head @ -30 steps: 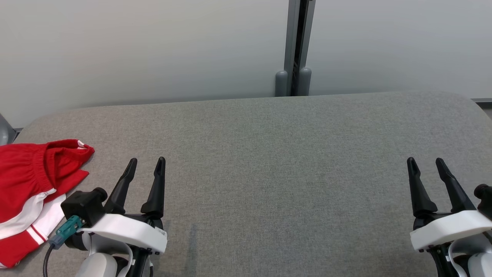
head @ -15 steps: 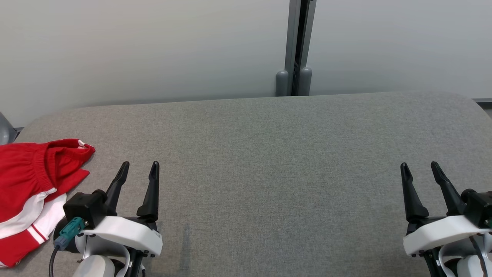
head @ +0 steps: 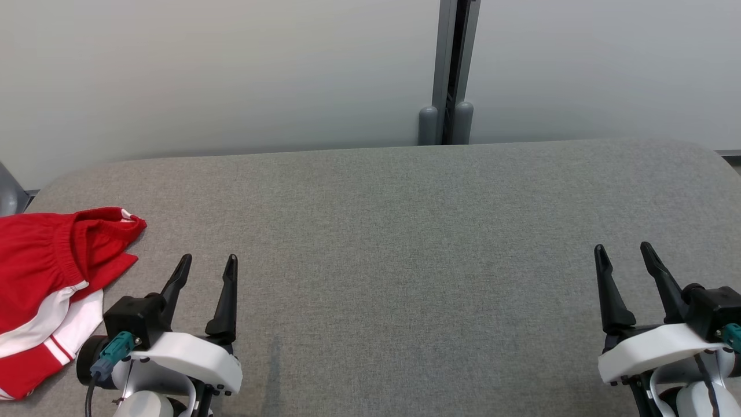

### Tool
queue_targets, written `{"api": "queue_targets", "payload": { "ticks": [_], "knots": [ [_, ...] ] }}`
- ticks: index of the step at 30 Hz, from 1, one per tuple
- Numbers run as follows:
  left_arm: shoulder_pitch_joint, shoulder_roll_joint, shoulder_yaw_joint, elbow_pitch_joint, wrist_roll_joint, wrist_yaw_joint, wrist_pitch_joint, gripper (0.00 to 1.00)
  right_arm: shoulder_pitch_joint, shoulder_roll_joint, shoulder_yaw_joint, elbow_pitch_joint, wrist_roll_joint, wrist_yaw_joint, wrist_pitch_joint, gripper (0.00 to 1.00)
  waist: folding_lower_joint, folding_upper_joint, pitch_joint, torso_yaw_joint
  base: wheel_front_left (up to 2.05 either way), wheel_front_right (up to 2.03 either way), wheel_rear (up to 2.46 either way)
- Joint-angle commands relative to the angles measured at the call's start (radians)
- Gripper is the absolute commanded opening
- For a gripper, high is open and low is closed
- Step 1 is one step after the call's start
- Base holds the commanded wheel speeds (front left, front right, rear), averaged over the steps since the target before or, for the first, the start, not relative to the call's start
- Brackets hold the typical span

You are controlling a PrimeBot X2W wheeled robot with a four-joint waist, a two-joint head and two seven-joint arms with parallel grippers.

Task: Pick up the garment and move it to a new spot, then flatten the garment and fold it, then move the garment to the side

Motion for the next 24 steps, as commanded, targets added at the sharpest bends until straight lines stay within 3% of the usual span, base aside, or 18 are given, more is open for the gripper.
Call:
{"api": "queue_targets", "payload": {
  "ticks": [1, 24],
  "knots": [
    [-0.007, 0.006, 0.003, -0.001, 0.016, 0.003, 0.001, 1.00, -0.012, -0.005, 0.004, -0.001, -0.017, 0.002, -0.011, 1.00, 0.0000, 0.0000, 0.000, 0.000, 0.00, 0.00, 0.00],
    [-0.022, 0.014, 0.009, 0.025, 0.079, 0.017, 0.046, 1.00, -0.026, 0.007, 0.000, 0.025, -0.067, 0.002, -0.032, 1.00, 0.0000, 0.0000, 0.004, 0.004, 0.00, 0.00, 0.00]
  ]
}}
